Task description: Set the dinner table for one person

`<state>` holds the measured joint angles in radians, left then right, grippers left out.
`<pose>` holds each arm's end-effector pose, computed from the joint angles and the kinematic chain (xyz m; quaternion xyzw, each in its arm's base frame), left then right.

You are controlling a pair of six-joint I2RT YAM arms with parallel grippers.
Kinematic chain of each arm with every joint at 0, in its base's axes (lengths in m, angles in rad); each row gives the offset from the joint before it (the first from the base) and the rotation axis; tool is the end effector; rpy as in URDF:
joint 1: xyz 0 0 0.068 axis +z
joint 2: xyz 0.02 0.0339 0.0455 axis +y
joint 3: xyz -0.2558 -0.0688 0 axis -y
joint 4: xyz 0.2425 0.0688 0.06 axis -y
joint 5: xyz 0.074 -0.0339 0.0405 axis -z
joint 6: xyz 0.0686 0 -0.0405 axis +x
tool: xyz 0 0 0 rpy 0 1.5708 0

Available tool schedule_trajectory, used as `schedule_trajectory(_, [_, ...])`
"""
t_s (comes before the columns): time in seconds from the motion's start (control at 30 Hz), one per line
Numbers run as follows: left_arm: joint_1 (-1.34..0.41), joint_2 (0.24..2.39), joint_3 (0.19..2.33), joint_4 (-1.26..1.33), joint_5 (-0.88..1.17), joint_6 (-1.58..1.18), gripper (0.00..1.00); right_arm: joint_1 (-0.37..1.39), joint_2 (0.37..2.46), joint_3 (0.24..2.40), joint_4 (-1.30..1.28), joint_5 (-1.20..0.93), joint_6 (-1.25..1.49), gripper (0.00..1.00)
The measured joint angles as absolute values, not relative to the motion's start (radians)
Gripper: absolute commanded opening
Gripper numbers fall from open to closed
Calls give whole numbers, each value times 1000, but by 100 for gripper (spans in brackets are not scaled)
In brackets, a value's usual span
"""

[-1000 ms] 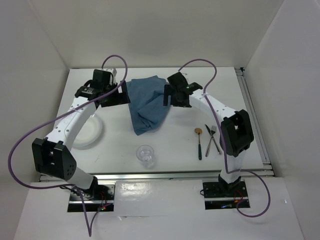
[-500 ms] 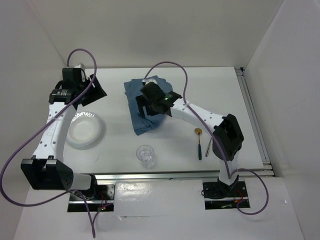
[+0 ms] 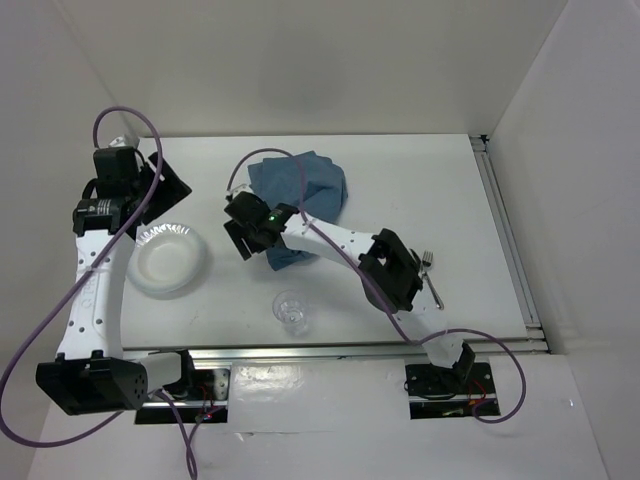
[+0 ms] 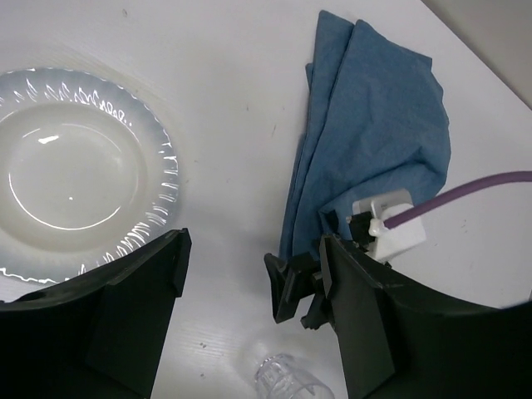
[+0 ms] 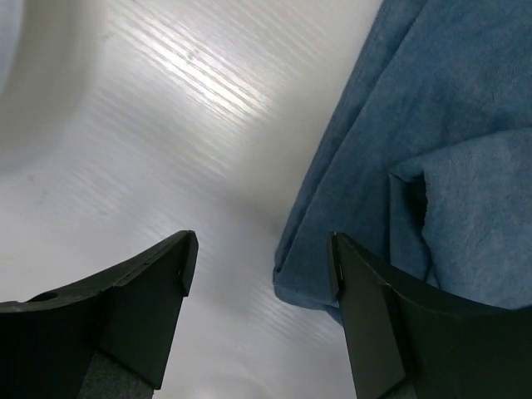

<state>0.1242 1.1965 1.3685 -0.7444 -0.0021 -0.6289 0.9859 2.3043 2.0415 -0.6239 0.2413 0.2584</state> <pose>0.2729 0.0342 0.3750 -0.3233 0.8163 -0.1186 0.4638 0.3062 0.4327 0.1895 -0.2950 0.8884 0.1019 0.3367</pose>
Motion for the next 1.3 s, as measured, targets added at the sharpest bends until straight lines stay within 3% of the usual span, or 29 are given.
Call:
schedule_trajectory(0.2, [130,1200,1366,-758,19,-635,82,989,2316,2034,-657,288,228,75])
schedule_trajectory(0.73, [130,1201,1330,-755,82,-637,84,1023,2314,1922,-659,382,149,59])
schedule_trajectory(0.97, [130,1209,1328,-755,85,-637,84,1023,2314,1932,-658,406,131,37])
schedule_trajectory(1.17, [130,1215,1328,-755,95,-637,85,1025,2314,1951,-656,411,122,2])
schedule_trajectory(1.3, [130,1217,1321,-749,116,-636,83,1025,2313,1964,-658,397,128,0])
